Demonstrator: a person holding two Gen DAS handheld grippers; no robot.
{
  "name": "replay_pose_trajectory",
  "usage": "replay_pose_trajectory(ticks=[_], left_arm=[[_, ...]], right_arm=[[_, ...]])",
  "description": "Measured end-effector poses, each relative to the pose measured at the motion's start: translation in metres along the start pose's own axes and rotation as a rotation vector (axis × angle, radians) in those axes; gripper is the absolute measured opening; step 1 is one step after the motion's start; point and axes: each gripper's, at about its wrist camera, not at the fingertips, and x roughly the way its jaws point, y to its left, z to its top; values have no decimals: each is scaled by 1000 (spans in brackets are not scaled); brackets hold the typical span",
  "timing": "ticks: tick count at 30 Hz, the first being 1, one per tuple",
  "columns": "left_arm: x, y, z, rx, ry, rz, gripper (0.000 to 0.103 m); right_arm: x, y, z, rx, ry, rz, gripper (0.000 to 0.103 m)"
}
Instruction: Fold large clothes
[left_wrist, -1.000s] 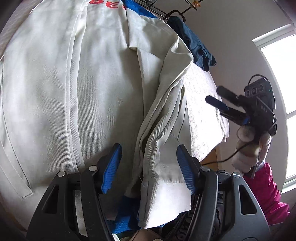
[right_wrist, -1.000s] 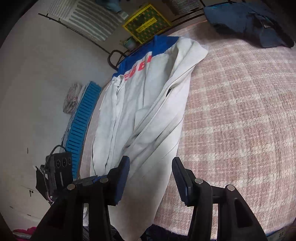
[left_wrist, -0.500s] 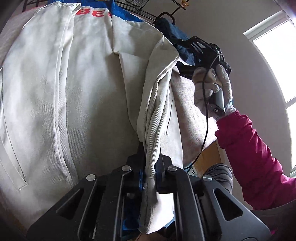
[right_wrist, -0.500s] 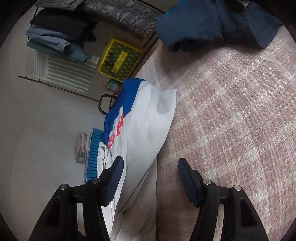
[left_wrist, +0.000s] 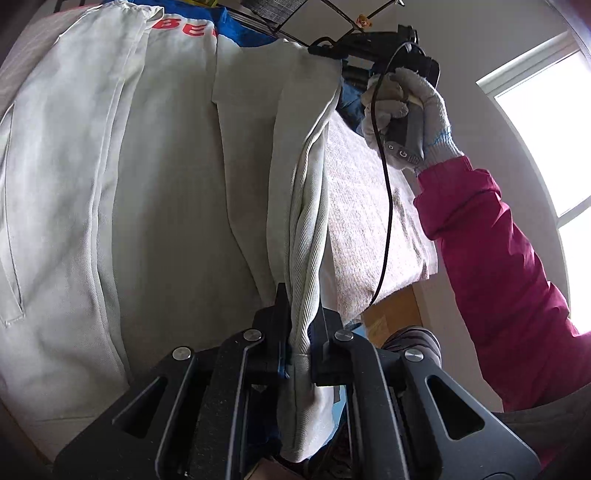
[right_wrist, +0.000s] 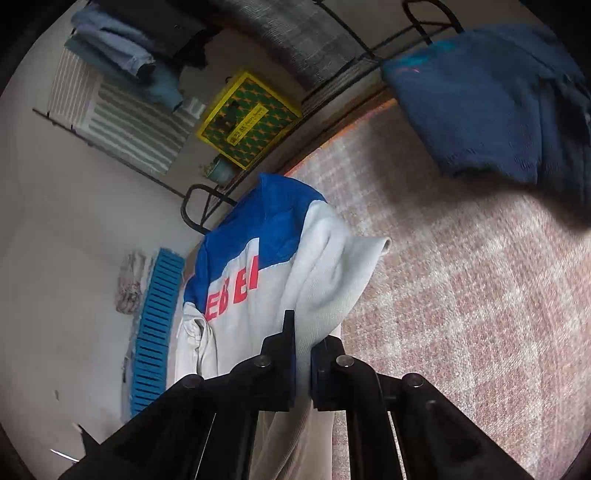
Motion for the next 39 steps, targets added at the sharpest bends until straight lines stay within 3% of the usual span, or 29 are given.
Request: replay_pose_trajectory(ticks=[7,14,19,20,23,25,26,28,31,39], left_arm=[[-3,16,-18,-37,-4,-5,6],[2,32,-30,-76,4,-12,6],[5,37,-36,-85,13,-14,6],[5,38,-37,-86,14,-16,6],[4,39,-36,-88,11,-25,6],[5,40,-34,-90,11,-29,6],[7,41,-33,-92,10,-31,6],[7,42,-35,-96,10,-36,6],[9,46,-36,-101,11,-39,6],[3,48,-35,-94,15,-35,6]], right_arm=[[37,126,-5,-391,52,-204,2],[123,191,-46,-556,183,-265,2],[177,188,-74,-567,293,-263,3],[178,185,-75,-558,304,-253,9],[150,176,-61,-466,302,-90,27],[117,169,-48,-423,261,34,28],[99,165,-41,-417,220,54,28],[77,154,-30,-405,170,19,28],[71,143,-22,-408,172,-53,29],[135,148,-38,-436,251,-221,30]])
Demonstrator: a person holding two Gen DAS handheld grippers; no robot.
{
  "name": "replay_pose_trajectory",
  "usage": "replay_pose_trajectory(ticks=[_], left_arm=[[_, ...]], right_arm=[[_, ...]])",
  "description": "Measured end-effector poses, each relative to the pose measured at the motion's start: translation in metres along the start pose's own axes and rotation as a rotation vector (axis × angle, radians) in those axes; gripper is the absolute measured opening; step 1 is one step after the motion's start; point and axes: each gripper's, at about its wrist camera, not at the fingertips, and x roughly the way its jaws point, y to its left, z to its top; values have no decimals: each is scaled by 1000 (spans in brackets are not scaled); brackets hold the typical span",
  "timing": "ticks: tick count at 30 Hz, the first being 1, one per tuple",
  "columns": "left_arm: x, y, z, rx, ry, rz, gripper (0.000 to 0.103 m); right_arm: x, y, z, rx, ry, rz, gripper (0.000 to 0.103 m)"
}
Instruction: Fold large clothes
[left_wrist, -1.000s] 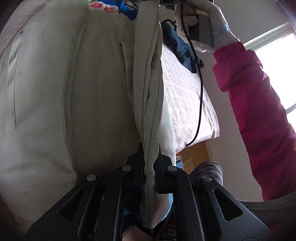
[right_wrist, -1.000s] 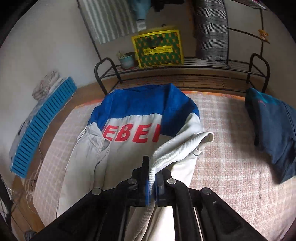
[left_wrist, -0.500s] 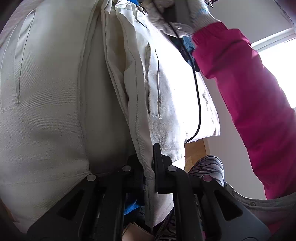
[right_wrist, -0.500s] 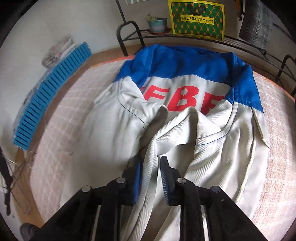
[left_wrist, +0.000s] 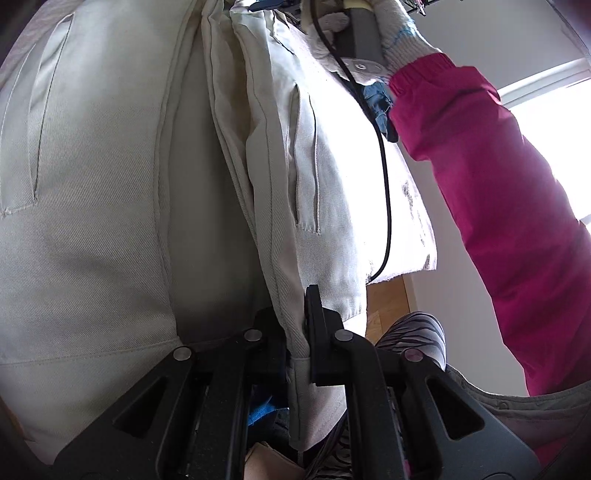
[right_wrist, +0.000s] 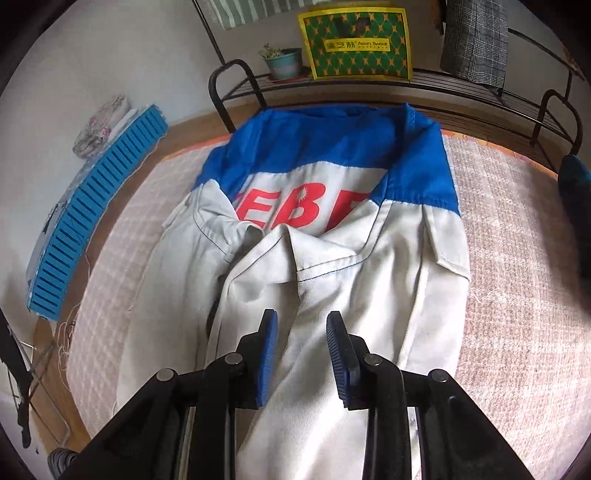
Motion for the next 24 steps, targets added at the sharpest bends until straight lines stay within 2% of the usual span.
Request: replay_pose_trajectory(ticks=[2,5,9,12,14,16,17,18,21,24], left_arm=[[0,0,0,3,1,1,6],[-1,-1,1,3,1,-2,6],[-3,1,2,-4,-3,-1,6],[-2,4,3,-17,4,0,6],[-1,5,2,-13,10,6,6],[-1,3,2,-1,9,17,6],[-1,2,1,1,11,17,6],[-1,2,1,1,11,18,6],[-2,0,1,-5,11,21,6],[-5,-2,1,-9,3,19,6]], right_arm=[[11,3,6,-4,-6,-64,30],[20,5,12,-20,11,-104,10],[-4,5,26,0,-24,-17,5],[2,16,30,-24,-17,-12,5],[24,27,25,-61,18,-42,5],[43,32,17,-96,58,-67,13],[39,31,14,-94,34,-58,16],[29,28,12,-84,11,-21,25],[-18,11,1,-34,-71,108,27],[-75,-5,-33,-26,-153,142,27]])
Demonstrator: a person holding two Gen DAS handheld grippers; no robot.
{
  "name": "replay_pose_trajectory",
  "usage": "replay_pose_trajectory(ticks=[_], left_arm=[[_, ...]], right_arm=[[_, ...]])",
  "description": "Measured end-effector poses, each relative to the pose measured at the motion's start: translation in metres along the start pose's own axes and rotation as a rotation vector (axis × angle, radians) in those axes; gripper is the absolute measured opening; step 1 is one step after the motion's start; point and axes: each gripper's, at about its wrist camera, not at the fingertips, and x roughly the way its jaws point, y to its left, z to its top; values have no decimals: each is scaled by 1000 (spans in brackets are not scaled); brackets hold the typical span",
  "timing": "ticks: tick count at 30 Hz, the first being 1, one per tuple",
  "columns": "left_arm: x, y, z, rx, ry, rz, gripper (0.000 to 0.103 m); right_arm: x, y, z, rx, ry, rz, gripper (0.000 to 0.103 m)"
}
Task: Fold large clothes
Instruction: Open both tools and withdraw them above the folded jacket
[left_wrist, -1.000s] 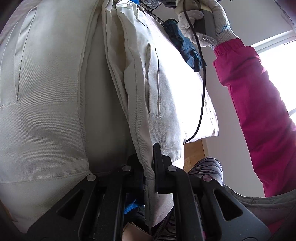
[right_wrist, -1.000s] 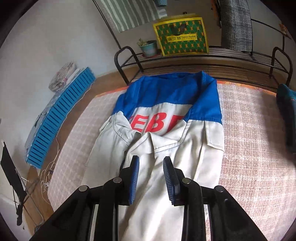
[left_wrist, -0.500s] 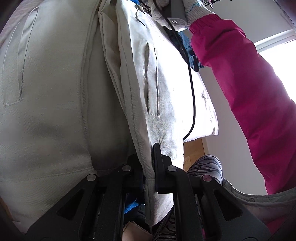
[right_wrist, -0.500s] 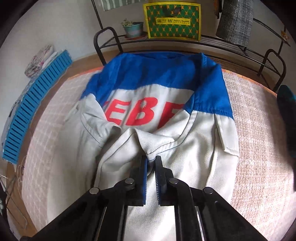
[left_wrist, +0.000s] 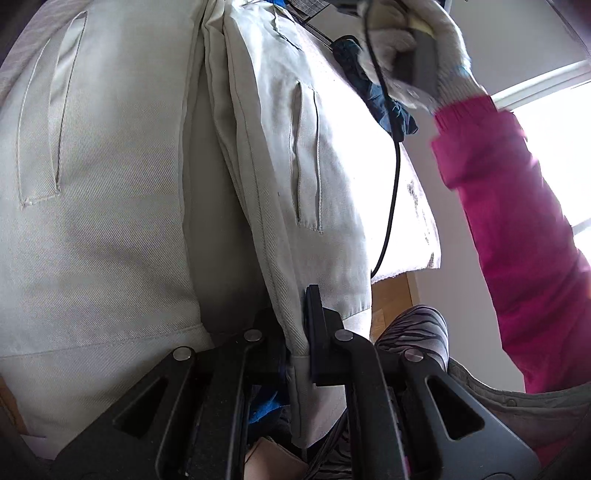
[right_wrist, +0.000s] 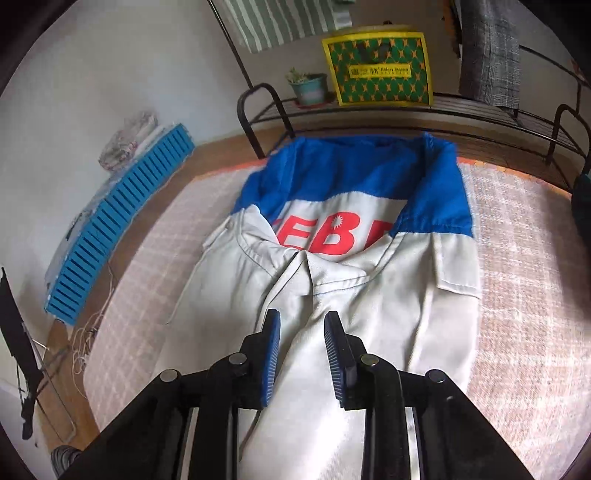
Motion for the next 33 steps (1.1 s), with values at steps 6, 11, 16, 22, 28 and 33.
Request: replay_pose_trajectory(ticks=[6,11,16,22,28,33], left_arm=[[-8,2,-6,-22,-5,32,6],[-28,-5,-19,-2,-9,49,14],[-74,-8,-29,32,-92,99,14],[-118,22,-17,5,-236,257,14],[-138,70,16,-47,-283,284,14],[-125,90,62,10,-295,307,14]], right_arm=[[-74,-11,-97,3,1,23,27],[-71,11,-155,-104,25,-23,27],[-51,51,-169,-190,16,20,27],[-10,82,-197,-338,127,-2,26],[-49,75,-212,-294,80,64,26],[-86,58,-213,-273,8,-15,26]])
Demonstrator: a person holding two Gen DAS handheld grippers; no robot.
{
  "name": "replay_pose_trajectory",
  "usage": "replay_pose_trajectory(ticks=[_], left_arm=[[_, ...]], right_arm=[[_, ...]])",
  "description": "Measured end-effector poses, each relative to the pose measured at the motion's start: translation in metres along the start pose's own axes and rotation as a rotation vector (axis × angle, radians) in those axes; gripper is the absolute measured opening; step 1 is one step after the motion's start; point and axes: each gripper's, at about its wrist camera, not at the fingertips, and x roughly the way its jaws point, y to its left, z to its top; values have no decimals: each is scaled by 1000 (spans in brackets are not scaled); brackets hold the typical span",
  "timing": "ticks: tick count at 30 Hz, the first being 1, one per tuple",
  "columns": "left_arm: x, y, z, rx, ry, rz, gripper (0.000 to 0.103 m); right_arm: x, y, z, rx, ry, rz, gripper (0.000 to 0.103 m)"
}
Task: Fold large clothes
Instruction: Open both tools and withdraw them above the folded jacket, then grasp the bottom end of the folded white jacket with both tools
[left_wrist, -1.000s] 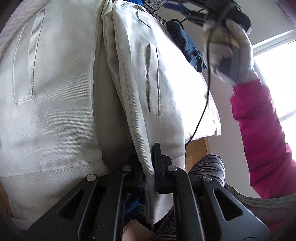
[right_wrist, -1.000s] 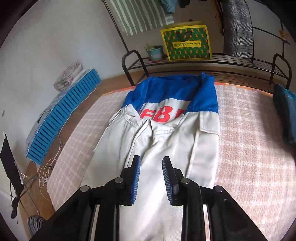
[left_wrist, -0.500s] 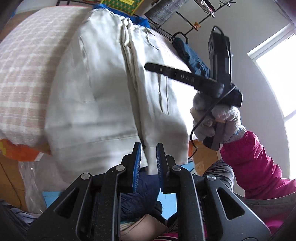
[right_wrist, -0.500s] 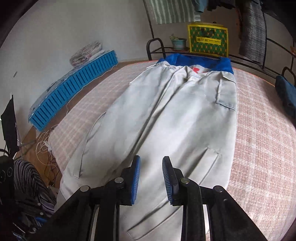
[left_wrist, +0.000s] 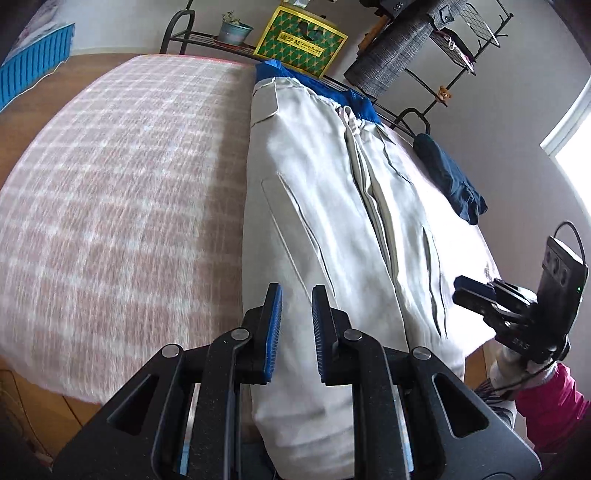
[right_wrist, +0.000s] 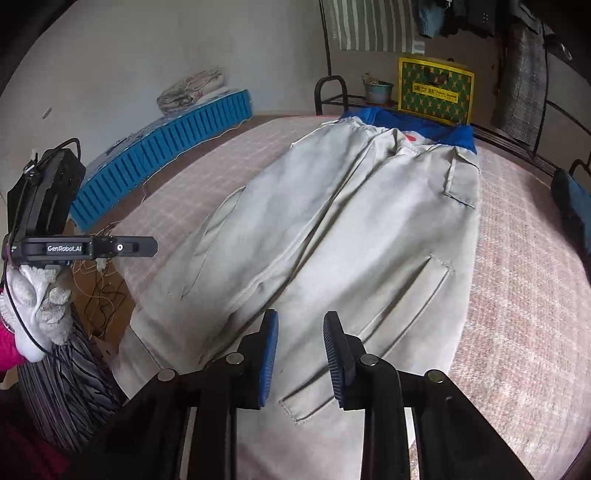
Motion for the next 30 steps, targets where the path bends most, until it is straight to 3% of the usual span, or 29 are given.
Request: replay_pose_trajectory(ticks=[4,7,8,11,16,18,20,25,30], left_arm=[[34,5,26,16,24,-1,14],[62,-1,15,80,107,20,14],[58,-6,8,135,61,43,14],[47,-10,-2,168,68,62,16],[19,12,-7,38,113,12,24],[4,26,-11,-62,109,-36,48],[-4,36,-16,-116,117,-68,54],[1,46,-32,-205,224,-137,54],[1,47,-46,-236,235,-160,54]], right_arm=[[1,-21,-3,66,7,-34,26],[18,-32,-11,87,72,-34,26],[23,-33,-17,77,98,-42,26],[19,-32,-30,68,93,-45,26],[-7,-45,-43,154,107,-16,32],[-23,-55,-51,235,75,11,57],[-31,-67,-61,318,58,75,65],[-20,-92,-84,510,112,221,59],[-20,-88,-95,543,122,308,58]])
